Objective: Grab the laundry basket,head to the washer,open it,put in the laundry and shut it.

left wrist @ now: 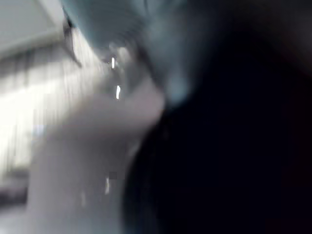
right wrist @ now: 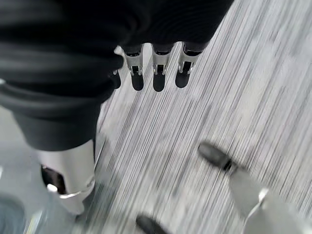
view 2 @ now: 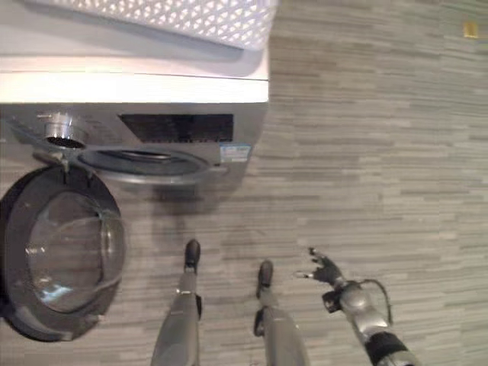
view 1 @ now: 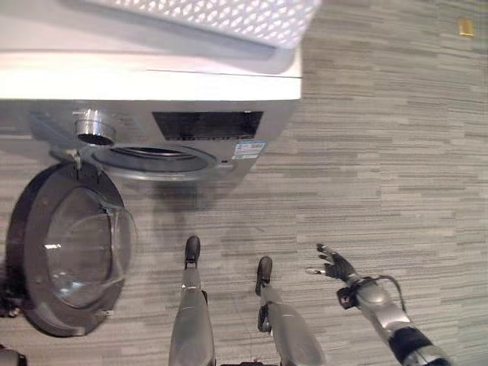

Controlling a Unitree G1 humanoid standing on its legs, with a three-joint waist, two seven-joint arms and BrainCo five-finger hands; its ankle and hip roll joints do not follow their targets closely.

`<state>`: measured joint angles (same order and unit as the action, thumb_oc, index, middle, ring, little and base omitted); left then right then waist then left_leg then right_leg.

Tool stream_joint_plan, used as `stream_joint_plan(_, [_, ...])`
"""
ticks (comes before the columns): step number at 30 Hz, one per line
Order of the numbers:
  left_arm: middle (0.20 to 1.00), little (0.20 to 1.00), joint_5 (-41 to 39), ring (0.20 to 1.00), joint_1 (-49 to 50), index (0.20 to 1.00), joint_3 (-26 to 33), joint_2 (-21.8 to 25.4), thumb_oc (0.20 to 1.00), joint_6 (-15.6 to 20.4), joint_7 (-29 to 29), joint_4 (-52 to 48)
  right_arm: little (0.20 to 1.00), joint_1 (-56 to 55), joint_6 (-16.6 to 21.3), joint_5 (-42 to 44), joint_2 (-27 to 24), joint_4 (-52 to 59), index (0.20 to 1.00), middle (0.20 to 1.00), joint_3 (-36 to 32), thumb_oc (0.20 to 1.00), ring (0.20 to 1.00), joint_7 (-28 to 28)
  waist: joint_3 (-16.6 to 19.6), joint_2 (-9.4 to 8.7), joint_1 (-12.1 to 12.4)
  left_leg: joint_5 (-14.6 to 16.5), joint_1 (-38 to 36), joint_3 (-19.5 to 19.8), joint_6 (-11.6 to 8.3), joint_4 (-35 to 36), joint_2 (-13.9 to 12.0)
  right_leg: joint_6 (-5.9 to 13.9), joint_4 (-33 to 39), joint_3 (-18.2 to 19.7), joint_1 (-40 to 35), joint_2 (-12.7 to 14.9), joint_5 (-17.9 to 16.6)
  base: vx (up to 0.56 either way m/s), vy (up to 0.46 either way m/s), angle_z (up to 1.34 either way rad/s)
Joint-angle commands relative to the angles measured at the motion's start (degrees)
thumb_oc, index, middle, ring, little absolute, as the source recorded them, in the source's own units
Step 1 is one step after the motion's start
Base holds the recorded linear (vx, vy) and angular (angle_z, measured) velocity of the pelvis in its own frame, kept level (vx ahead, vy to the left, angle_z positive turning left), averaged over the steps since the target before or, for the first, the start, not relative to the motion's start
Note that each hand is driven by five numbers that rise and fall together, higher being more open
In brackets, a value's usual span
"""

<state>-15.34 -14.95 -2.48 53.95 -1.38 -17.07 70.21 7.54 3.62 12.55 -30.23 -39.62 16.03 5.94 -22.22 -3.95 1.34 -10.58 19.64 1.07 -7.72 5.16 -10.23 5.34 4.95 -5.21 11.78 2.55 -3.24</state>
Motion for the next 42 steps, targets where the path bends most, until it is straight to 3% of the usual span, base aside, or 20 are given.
stream_joint_plan(1, [1.000,1.000,-1.35,1.000,2.37,1.000,-2.13,-4.13,1.000,1.87,1.69,0.15,1.000,-4.01,0.57,-0.53,-3.62,0.52,1.000,1.000,-1.17,1.000,1.000,0.94,3.48,-1.70,-2.00,2.98,-2.70,-1.82,-0.64,-0.53,-5.01,2.12,-6.21,4.92,2.80,1.79,4.58,0.00,-0.165,-0.47])
stream_joint_plan(2, [1.000,1.000,-3.38,1.000,3.67,1.000,-2.19,-6.64,1.000,2.86,3.14,-1.80,1.000,-4.20,0.85,-1.03,-6.05,0.64,1.000,1.000,-2.22,1.000,1.000,1.99,3.78,-0.91,-2.72,1.29,-4.53,-3.33,-1.48,-0.22,-7.00,1.11,-6.81,6.17,2.53,-0.67,5.45,0.00,-0.121,-0.47])
stream_joint_plan(4, [1.000,1.000,-2.77,1.000,3.63,1.000,-2.67,-7.09,1.000,3.24,3.51,-2.46,1.000,-4.45,0.91,-1.27,-6.97,0.83,1.000,1.000,-2.48,1.000,1.000,2.42,4.05,-0.82,-3.05,0.33,-4.63,-3.92,-1.85,-0.16,-7.79,0.87,-6.51,6.34,2.43,-1.39,5.48,-0.01,-0.141,-0.41])
stream_joint_plan(7, [1.000,1.000,-1.91,1.000,0.69,1.000,-5.16,-7.95,1.000,3.84,4.58,-3.30,1.000,-6.37,1.10,-1.47,-9.38,1.60,1.000,1.000,-4.09,1.000,1.000,2.91,4.12,-0.09,-3.68,-3.63,-3.56,-4.69,-2.16,-0.16,-8.28,0.32,-5.52,5.89,2.55,-2.48,5.19,-0.05,-0.143,-0.47])
stream_joint_plan(9, [1.000,1.000,-1.63,1.000,-1.66,1.000,-6.34,-9.34,1.000,3.89,4.76,-4.73,1.000,-8.58,0.87,-1.91,-10.90,2.71,1.000,1.000,-5.65,1.000,1.000,3.09,3.93,0.02,-4.70,-0.31,-3.97,-7.59,-0.56,-1.20,-5.43,0.04,-5.51,5.19,2.86,-1.55,5.26,-0.10,-0.107,-0.12])
stream_joint_plan(11, [1.000,1.000,-0.02,1.000,-2.41,1.000,-7.53,-11.33,1.000,4.18,4.76,-4.80,1.000,-8.48,0.56,-2.25,-12.18,1.27,1.000,1.000,-6.12,1.000,1.000,3.35,5.01,0.34,-5.96,6.14,-6.21,-8.15,1.13,-3.38,-1.50,0.18,-5.35,4.95,3.39,-0.70,4.74,-0.05,-0.001,0.08])
stream_joint_plan(12, [1.000,1.000,1.73,1.000,-3.55,1.000,-8.81,-13.67,1.000,4.23,4.86,-3.66,1.000,-8.67,0.47,-2.27,-11.92,0.05,1.000,1.000,-6.86,1.000,1.000,3.30,5.79,1.15,-6.93,6.83,-7.86,-9.10,1.34,-2.70,-0.38,0.43,-5.06,4.90,3.55,-0.95,4.29,-0.03,0.022,-0.08])
stream_joint_plan(15, [1.000,1.000,9.01,1.000,-10.72,1.000,-16.91,-19.29,1.000,4.60,5.40,-2.45,1.000,-8.31,-0.06,-3.14,-11.28,-3.01,1.000,1.000,-7.95,1.000,1.000,2.16,5.97,1.50,-8.79,4.41,-7.22,-11.21,0.75,-2.16,-0.79,0.54,-4.73,4.62,3.15,-0.54,4.21,-0.05,-0.024,-0.13])
stream_joint_plan(18, [1.000,1.000,16.02,1.000,-14.46,1.000,-26.05,-25.25,1.000,4.91,6.22,-5.90,1.000,-7.46,-0.44,-5.35,-10.74,-6.43,1.000,1.000,-7.18,1.000,1.000,0.83,5.95,3.10,-9.92,4.39,-8.99,-10.95,0.73,-1.46,-1.07,0.47,-5.41,3.62,2.09,-0.21,4.44,-0.02,-0.013,0.06])
stream_joint_plan(20, [1.000,1.000,17.58,1.000,-15.57,1.000,-28.29,-26.70,1.000,4.63,6.59,-7.08,1.000,-7.23,-0.53,-5.31,-10.48,-6.62,1.000,1.000,-7.02,1.000,1.000,0.54,5.69,3.30,-10.12,4.37,-9.04,-11.20,0.76,-2.04,-1.13,0.31,-5.49,3.59,1.82,-0.10,4.53,-0.03,0.018,0.17])
stream_joint_plan(21, [1.000,1.000,23.14,1.000,-16.90,1.000,-33.55,-28.91,1.000,4.20,6.56,-7.49,1.000,-6.14,-0.70,-5.62,-10.38,-5.33,1.000,1.000,-5.76,1.000,1.000,0.48,5.30,3.24,-10.50,5.16,-9.41,-11.27,0.90,-3.27,-1.19,0.07,-5.85,4.05,1.37,-0.25,4.82,-0.02,0.024,0.23])
stream_joint_plan(24, [1.000,1.000,27.50,1.000,-18.23,1.000,-37.51,-31.57,1.000,3.62,5.38,-4.72,1.000,-6.50,-1.14,-5.72,-10.41,0.22,1.000,1.000,-4.13,1.000,1.000,1.41,5.16,2.66,-11.25,6.11,-10.05,-11.49,0.99,-3.86,-1.59,-0.05,-6.12,5.21,1.12,-0.73,4.69,0.00,0.011,0.02])
stream_joint_plan(26, [1.000,1.000,31.50,1.000,-22.18,1.000,-39.27,-32.19,1.000,3.65,8.24,-2.73,1.000,-6.78,-0.93,-5.65,-9.90,2.32,1.000,1.000,-2.95,1.000,1.000,1.64,5.14,2.35,-11.57,6.24,-10.90,-12.17,1.02,-3.02,-1.85,0.00,-6.00,5.64,0.96,-1.04,4.48,0.00,0.007,-0.20])
stream_joint_plan(28, [1.000,1.000,33.44,1.000,-26.28,1.000,-39.84,-31.35,1.000,3.94,11.04,-2.99,1.000,-5.90,-0.26,-5.27,-8.82,2.34,1.000,1.000,-1.67,1.000,1.000,1.10,4.95,2.41,-11.73,6.15,-11.22,-11.94,1.03,-1.85,-1.69,0.26,-5.91,5.64,1.31,-1.09,4.13,-0.04,0.001,-0.07])
stream_joint_plan(32, [1.000,1.000,29.20,1.000,-24.42,1.000,-37.16,-26.11,1.000,5.50,11.83,-15.98,1.000,-6.65,0.57,-5.03,-7.18,1.83,1.000,1.000,-2.06,1.000,1.000,0.30,4.82,3.24,-10.35,5.66,-10.82,-11.11,0.96,-1.05,-1.18,0.55,-5.62,4.80,1.70,-0.74,3.74,-0.02,0.002,-0.01])
stream_joint_plan(33, [1.000,1.000,23.97,1.000,-16.81,1.000,-33.30,-20.54,1.000,7.57,11.15,-28.28,1.000,-7.77,0.91,-5.62,-5.96,0.07,1.000,1.000,-2.47,1.000,1.000,0.36,5.06,3.92,-8.76,6.01,-11.44,-10.86,1.05,-1.18,-0.96,0.57,-5.39,4.33,0.65,-0.44,4.00,0.00,0.000,0.00])
stream_joint_plan(35, [1.000,1.000,21.79,1.000,-12.28,1.000,-31.21,-18.85,1.000,8.05,10.24,-31.68,1.000,-7.74,0.98,-6.00,-5.35,-1.89,1.000,1.000,-2.36,1.000,1.000,0.45,5.61,4.13,-8.19,5.91,-11.46,-10.86,1.08,-1.17,-0.88,0.54,-5.12,4.21,0.47,-0.38,3.81,0.05,0.031,0.05])
stream_joint_plan(36, [1.000,1.000,18.30,1.000,-3.79,1.000,-26.34,-18.46,1.000,9.11,10.31,-35.66,1.000,-7.65,1.00,-7.38,-4.03,-6.39,1.000,1.000,-2.54,1.000,1.000,0.24,6.72,4.68,-6.97,6.24,-12.07,-10.66,1.21,-1.38,-0.60,0.49,-4.60,4.07,-0.61,-0.12,3.79,0.08,0.058,0.15])
stream_joint_plan(38, [1.000,1.000,12.47,1.000,5.26,1.000,-20.36,-21.18,1.000,11.18,11.42,-35.79,1.000,-7.57,0.98,-9.61,-2.18,-11.22,1.000,1.000,-3.09,1.000,1.000,-0.74,8.43,5.31,-5.47,7.02,-13.11,-9.74,1.42,-1.43,0.14,0.70,-3.94,3.33,-2.30,0.57,3.84,0.09,0.038,0.29])
stream_joint_plan(42, [1.000,1.000,6.37,1.000,13.61,1.000,-14.41,-26.21,1.000,13.99,11.83,-29.65,1.000,-8.69,2.31,-9.55,1.41,-14.69,1.000,1.000,-3.91,1.000,1.000,-2.19,10.77,5.41,-3.39,7.85,-14.49,-7.54,1.87,-1.58,1.64,1.00,-3.10,1.72,-4.75,1.67,3.61,0.05,-0.018,0.33])
